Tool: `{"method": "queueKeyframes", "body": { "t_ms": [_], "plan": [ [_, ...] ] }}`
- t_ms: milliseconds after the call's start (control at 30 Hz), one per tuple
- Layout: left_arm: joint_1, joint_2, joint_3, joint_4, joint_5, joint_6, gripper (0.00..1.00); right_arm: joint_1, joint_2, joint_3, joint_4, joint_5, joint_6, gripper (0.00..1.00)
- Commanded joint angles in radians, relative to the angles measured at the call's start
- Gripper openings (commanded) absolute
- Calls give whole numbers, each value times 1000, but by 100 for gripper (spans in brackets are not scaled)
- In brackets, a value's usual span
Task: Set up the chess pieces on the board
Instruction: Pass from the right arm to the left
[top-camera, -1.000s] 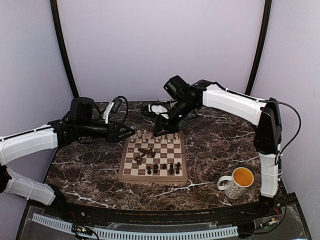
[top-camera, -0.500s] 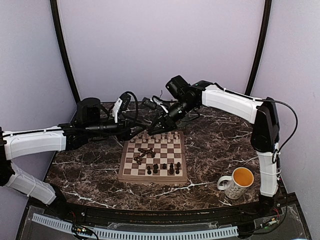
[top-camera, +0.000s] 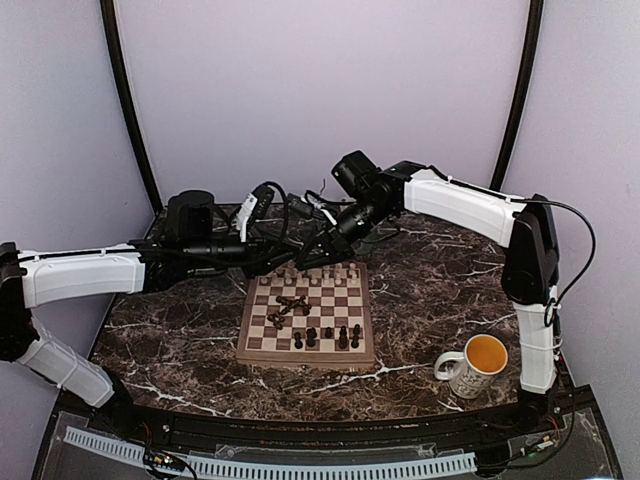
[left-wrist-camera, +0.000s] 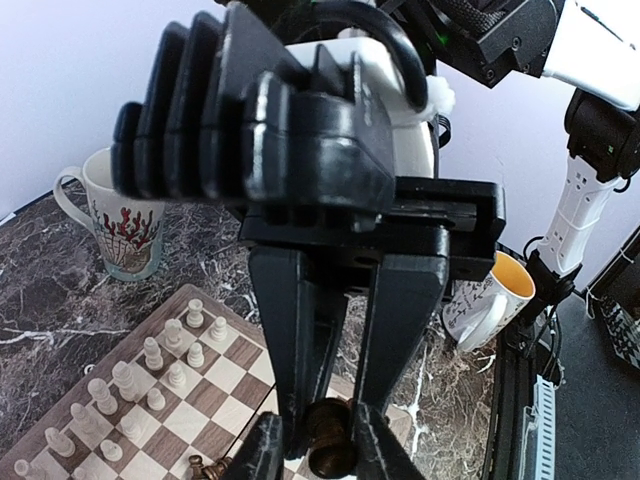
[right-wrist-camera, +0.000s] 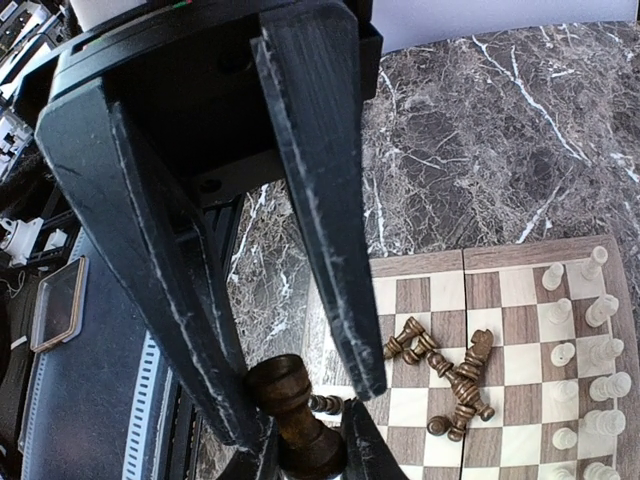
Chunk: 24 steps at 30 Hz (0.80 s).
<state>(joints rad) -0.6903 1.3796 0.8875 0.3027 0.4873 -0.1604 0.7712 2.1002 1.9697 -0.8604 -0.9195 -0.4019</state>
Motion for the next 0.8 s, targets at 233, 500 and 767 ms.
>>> {"method": "queueKeyframes", "body": {
  "t_ms": [233, 500, 767],
  "plan": [
    [-4, 19, 55, -82, 22, 10, 28, -2, 6, 17, 18, -16, 1, 18],
    [-5, 19, 56, -100, 30, 9, 18, -2, 6, 17, 18, -16, 2, 19],
    [-3, -9, 98, -257, -56, 68, 15, -5, -52, -47, 20, 69, -31, 36]
  ]
}}
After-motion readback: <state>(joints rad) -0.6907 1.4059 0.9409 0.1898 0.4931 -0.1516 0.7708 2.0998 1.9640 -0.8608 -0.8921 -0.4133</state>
